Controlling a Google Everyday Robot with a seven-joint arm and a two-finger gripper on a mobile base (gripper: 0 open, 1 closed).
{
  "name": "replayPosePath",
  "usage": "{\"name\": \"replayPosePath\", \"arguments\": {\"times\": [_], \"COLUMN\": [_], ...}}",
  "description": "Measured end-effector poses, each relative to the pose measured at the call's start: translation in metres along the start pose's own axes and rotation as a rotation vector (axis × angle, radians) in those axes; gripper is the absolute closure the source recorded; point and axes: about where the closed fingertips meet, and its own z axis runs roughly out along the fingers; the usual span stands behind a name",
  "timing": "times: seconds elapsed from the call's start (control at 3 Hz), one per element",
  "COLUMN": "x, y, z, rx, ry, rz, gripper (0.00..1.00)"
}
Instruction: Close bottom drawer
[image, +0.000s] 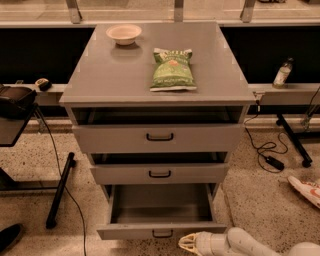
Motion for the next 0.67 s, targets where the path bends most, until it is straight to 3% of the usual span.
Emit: {"name": "replayPosePath", "arguments": {"times": [0.33, 0.67], "x": [0.0147, 0.0147], "y": [-0.0336, -0.0336], "z": [0.0241, 0.0242], "rx": [0.062, 0.062], "ry": [0.008, 0.008], "rz": [0.086, 0.086], "gripper": [1.00, 1.00]}}
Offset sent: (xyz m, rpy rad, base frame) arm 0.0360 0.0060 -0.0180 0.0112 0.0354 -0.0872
